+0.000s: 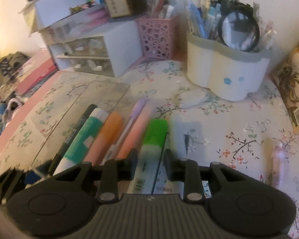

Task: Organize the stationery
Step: 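Grasp the green-capped white highlighter with the right gripper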

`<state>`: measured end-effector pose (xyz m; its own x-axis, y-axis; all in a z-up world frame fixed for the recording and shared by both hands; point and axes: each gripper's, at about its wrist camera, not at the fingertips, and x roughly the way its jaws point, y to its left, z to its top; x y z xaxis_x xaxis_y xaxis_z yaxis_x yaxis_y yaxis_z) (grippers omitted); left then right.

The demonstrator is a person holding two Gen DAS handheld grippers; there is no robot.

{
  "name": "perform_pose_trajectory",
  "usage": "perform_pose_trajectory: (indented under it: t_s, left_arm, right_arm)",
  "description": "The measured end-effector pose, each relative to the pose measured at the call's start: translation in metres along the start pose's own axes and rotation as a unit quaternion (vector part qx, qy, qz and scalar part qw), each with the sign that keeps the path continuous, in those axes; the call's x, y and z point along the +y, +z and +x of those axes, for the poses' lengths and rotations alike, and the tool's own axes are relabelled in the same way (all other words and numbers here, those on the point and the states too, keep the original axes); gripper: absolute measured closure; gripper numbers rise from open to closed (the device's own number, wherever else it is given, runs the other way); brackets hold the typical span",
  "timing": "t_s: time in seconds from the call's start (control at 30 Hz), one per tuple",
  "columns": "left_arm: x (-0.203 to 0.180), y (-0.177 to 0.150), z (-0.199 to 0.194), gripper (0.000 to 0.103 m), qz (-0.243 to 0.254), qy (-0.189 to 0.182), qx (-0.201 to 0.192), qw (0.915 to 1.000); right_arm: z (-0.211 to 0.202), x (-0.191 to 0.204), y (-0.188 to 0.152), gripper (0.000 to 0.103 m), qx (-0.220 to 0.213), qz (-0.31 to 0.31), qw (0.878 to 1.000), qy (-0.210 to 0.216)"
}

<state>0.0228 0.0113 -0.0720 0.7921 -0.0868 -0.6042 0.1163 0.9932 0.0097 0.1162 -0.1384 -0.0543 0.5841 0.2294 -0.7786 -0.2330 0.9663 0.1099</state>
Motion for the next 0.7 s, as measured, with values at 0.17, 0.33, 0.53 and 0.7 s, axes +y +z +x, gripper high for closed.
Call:
perform_pose_trajectory:
  t_s: [0.17,0.33,0.53,0.7]
  left_arm:
    - [0.0,0.0,0.0,0.031,-0.001,0.001,0.0,1.0]
    - [0.0,0.001,0.0,0.031,-0.001,-0.001,0.0,1.0]
    - [-0.003,0.001,0.001,0.031,0.001,0.004,-0.004,1.0]
    - [-0.003,-0.001,0.001,0.031,0.001,0.005,-0.006,1.0]
  right_arm:
    - [-0.002,-0.002,-0.003,0.082,-0.003,-0.006,1.0,0.0]
    - [0.002,0.009,0.0,0.081,-0.004,-0.04,0.999,-0.017]
    - [0.009,0.02,0.006,0.084,0.008,-0.056,0.998,-0.032]
    - [0.007,0.01,0.007,0.087,0.007,-0.011,1.0,-0.02]
